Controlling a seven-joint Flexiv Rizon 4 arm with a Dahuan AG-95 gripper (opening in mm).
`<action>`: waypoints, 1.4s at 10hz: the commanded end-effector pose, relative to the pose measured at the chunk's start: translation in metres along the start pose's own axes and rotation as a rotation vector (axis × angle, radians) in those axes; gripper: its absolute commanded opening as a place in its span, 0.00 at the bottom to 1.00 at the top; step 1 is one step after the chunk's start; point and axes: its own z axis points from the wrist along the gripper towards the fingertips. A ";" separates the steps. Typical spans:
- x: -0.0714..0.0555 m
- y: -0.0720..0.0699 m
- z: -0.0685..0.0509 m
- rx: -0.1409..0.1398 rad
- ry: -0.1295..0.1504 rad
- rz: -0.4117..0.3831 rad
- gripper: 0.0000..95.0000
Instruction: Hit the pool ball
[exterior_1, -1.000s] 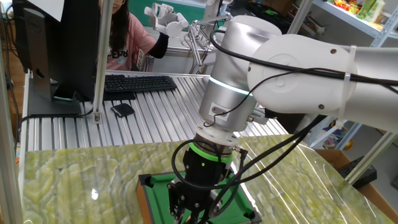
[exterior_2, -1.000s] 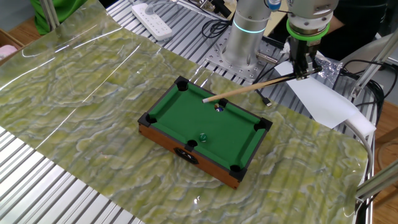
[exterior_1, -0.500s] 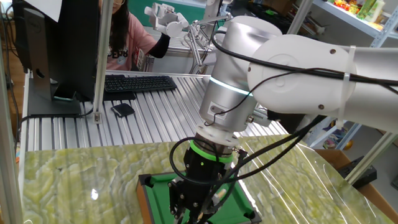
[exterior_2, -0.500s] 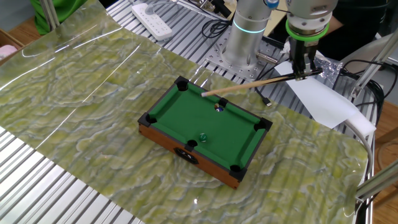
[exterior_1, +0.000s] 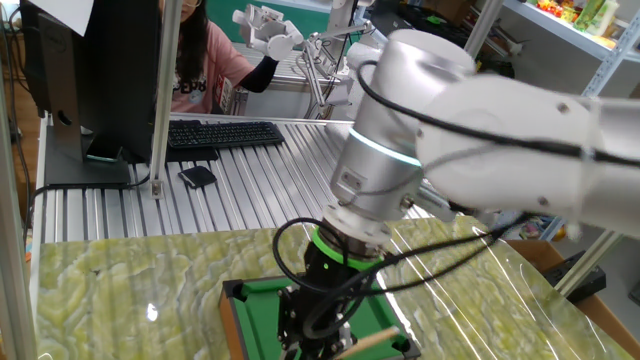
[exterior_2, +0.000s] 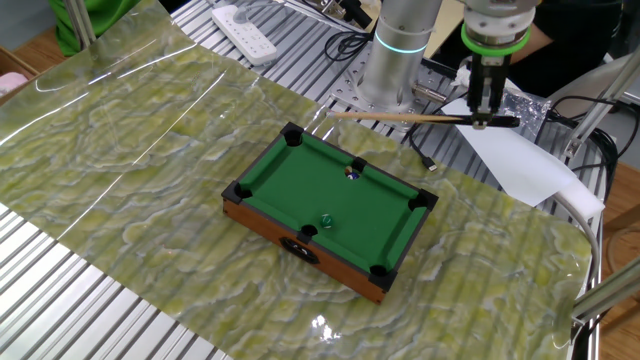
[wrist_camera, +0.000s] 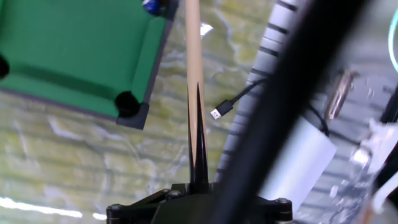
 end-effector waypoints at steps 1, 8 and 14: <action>0.000 0.002 0.000 -0.033 -0.004 0.108 0.00; 0.000 0.002 0.000 -0.049 -0.008 0.056 0.00; 0.000 0.002 0.000 -0.074 -0.016 0.028 0.00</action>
